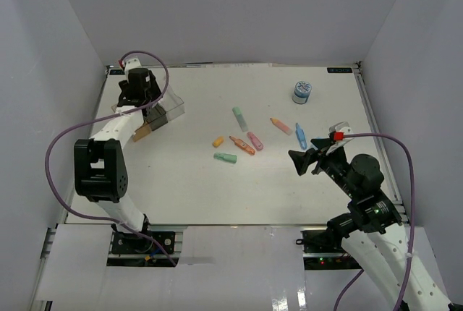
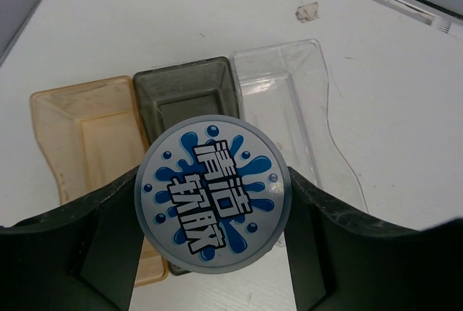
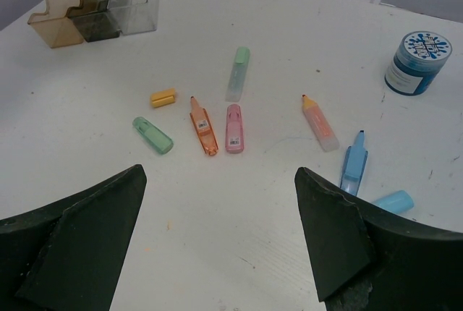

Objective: Sort the stationery into containers
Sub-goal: Place the stationery in the storage box.

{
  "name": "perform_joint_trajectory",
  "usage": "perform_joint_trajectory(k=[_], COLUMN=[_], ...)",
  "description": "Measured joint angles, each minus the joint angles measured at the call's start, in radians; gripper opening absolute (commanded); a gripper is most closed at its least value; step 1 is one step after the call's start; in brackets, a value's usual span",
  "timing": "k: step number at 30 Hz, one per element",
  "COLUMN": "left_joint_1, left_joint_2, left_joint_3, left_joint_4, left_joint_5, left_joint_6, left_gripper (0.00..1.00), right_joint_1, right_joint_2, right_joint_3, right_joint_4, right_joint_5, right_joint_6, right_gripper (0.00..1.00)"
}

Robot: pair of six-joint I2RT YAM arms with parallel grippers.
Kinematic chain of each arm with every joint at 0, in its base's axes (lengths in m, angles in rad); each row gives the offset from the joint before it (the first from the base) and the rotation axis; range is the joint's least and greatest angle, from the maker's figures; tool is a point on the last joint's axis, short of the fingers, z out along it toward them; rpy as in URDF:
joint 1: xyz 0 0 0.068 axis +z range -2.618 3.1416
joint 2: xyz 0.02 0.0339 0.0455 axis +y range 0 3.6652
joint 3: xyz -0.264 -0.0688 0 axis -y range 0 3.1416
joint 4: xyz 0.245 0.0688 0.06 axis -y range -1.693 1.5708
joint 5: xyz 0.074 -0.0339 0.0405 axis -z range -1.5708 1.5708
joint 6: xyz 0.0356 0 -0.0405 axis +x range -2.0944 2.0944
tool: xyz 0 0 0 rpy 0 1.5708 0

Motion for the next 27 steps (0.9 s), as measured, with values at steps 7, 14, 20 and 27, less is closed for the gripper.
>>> perform_joint_trajectory(k=[7,14,20,27], left_joint_1=[-0.003,-0.003,-0.003,-0.003], left_joint_2=[0.139,0.215,0.296,0.372], left_joint_3=[0.095,0.156,0.214,0.248], left_joint_4=[0.066,0.158,0.215,0.226], left_joint_5=[0.051,0.094,0.134,0.149], left_joint_6=[0.021,0.046,0.053,0.07], left_gripper=[0.43,0.44,0.45,0.49], right_joint_1=[0.002,0.005,0.005,0.005], right_joint_2=[0.003,0.024,0.031,0.038], right_joint_3=[0.0,0.0,0.0,0.0], right_joint_4=[0.0,0.002,0.003,0.003], right_joint_5=[0.0,-0.005,-0.008,-0.008], right_joint_6=[0.0,0.0,0.0,0.0], right_gripper=[0.9,0.9,0.9,0.9])
